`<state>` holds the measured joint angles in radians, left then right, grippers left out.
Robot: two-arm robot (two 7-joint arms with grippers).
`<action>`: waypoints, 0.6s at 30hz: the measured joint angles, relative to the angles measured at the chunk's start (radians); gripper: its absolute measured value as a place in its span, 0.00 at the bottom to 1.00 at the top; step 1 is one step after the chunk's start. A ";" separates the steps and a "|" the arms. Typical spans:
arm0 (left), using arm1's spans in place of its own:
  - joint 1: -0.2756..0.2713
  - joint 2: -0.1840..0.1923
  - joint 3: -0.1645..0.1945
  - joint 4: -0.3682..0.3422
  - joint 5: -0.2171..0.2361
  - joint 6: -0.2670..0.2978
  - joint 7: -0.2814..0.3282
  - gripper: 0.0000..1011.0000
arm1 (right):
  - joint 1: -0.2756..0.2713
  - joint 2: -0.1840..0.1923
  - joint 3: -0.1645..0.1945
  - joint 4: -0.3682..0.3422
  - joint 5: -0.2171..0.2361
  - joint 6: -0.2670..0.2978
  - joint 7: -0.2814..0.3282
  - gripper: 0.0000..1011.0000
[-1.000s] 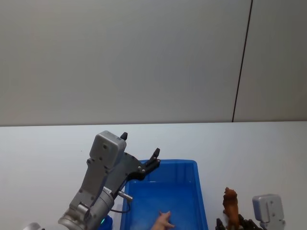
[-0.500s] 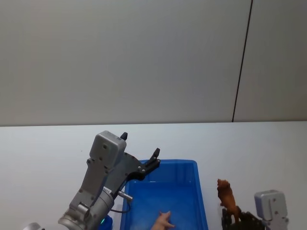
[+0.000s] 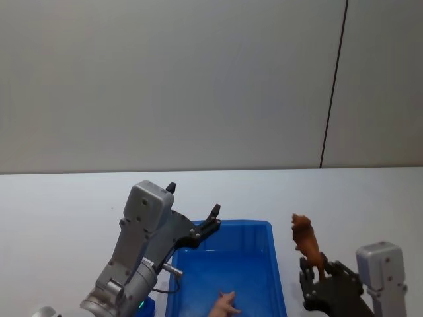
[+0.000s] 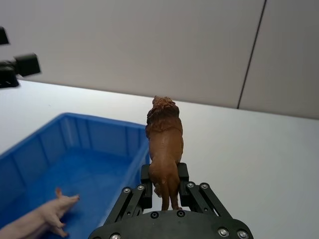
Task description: Pick up the two dolls from the table and place them into the box.
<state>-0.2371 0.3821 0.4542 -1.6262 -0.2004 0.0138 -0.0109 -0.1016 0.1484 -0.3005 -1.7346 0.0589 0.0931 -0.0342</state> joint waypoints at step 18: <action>0.000 0.000 0.000 0.000 0.000 0.000 0.000 0.99 | 0.130 -0.041 0.005 0.090 0.042 0.028 0.227 0.27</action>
<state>-0.2371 0.3821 0.4542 -1.6262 -0.2004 0.0138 -0.0109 0.0288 0.1070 -0.2958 -1.6445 0.1008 0.1207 0.1929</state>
